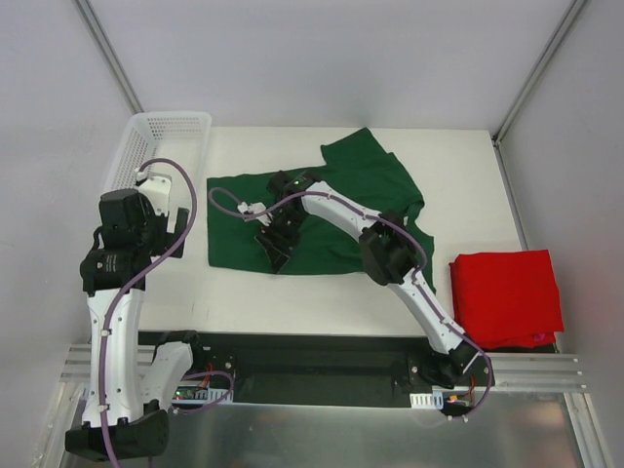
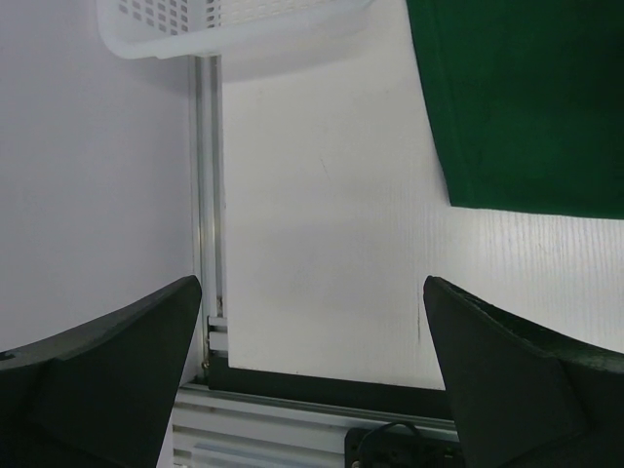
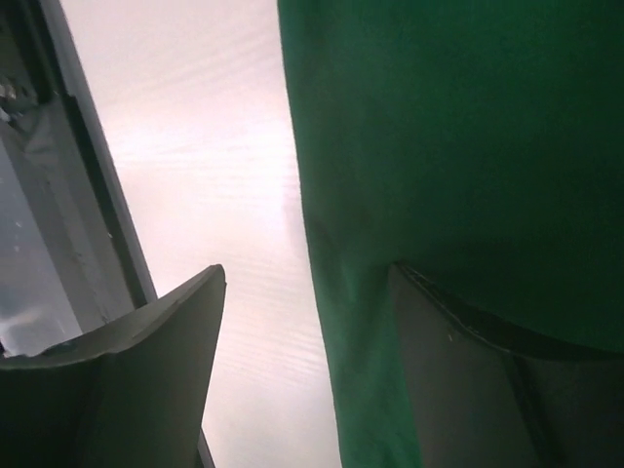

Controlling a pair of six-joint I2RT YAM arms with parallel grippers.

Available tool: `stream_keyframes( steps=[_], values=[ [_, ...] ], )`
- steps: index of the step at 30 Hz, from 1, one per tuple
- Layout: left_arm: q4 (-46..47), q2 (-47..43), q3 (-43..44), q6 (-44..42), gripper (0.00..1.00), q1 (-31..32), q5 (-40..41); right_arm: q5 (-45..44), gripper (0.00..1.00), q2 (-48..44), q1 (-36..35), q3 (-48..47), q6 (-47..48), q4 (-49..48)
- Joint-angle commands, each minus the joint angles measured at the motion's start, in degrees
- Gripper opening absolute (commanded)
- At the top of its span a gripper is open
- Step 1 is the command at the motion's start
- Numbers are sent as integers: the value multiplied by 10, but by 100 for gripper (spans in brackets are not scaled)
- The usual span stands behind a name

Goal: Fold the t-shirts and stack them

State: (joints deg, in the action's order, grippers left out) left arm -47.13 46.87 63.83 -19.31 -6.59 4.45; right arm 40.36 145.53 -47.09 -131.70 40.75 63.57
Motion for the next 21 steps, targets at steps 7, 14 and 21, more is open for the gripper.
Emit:
stream_keyframes(
  steps=[7, 14, 21],
  values=[
    [-14, -20, -19, 0, 99, -3, -22, 4, 72, -102, -10, -25, -75, -139],
    [-15, -34, -37, 6, 99, -4, -30, -338, 72, -52, 32, -50, 45, -200],
    [-22, -42, -46, 10, 99, -3, -29, -468, 75, -25, 76, -27, 143, -247]
  ],
)
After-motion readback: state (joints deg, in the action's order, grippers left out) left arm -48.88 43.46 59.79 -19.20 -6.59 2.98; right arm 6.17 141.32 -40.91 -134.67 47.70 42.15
